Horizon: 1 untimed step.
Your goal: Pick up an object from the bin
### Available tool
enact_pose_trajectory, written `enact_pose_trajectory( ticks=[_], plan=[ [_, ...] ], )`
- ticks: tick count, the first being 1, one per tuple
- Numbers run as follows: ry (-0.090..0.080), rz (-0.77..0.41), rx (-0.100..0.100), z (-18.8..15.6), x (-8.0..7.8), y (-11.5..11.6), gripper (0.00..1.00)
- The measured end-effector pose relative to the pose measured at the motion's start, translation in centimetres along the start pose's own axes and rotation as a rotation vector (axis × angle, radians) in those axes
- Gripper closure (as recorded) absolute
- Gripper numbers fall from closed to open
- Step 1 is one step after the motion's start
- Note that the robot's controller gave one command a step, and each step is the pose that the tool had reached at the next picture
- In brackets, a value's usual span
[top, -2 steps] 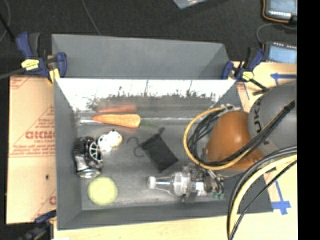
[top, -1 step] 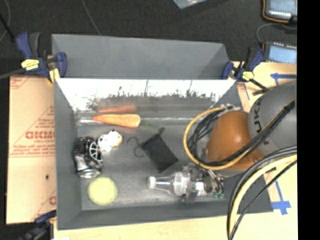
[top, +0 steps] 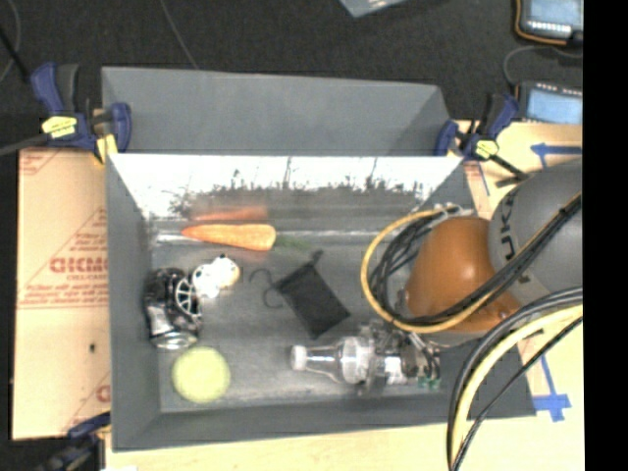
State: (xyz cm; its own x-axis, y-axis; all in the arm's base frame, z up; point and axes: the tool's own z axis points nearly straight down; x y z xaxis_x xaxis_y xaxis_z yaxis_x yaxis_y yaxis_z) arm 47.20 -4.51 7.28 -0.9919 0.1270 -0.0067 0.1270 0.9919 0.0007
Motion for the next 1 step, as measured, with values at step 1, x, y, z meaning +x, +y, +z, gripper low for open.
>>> enact_pose_trajectory(
  ticks=[1],
  plan=[
    [0.007,0.000,0.000,-1.07,0.14,-0.01,1.00]
  ],
)
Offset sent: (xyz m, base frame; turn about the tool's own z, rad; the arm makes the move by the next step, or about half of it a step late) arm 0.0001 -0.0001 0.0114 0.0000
